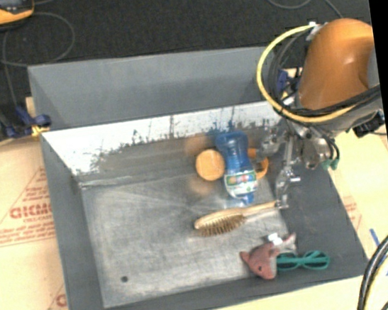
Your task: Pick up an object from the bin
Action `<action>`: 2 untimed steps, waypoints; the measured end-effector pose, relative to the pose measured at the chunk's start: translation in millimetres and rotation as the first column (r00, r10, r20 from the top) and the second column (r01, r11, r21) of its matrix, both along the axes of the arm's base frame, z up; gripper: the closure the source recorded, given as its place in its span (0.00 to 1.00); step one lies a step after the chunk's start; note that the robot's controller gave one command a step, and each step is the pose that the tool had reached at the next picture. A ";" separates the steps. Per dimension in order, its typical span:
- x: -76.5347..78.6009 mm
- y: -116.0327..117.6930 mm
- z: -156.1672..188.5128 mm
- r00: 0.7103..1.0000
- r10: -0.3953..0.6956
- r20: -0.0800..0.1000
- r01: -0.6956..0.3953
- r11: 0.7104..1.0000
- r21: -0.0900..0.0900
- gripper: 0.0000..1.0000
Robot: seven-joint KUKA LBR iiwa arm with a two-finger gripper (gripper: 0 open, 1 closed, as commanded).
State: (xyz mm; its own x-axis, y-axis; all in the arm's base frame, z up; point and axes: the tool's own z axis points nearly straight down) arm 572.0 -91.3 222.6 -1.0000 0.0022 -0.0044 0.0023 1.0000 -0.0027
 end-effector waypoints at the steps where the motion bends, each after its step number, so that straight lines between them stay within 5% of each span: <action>1: -9.5 15.1 -69.7 1.000 -0.029 0.004 0.029 1.000 0.003 0.00; 2: -8.7 26.5 -110.6 1.000 -0.026 0.000 0.026 1.000 0.015 0.00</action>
Offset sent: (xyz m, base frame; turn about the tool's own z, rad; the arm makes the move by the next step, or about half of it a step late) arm -0.0114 0.0235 -0.0626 0.1158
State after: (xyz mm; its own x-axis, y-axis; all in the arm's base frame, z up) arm 563.2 -64.9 112.0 -0.9996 0.0284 -0.0043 0.0283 0.9995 0.0124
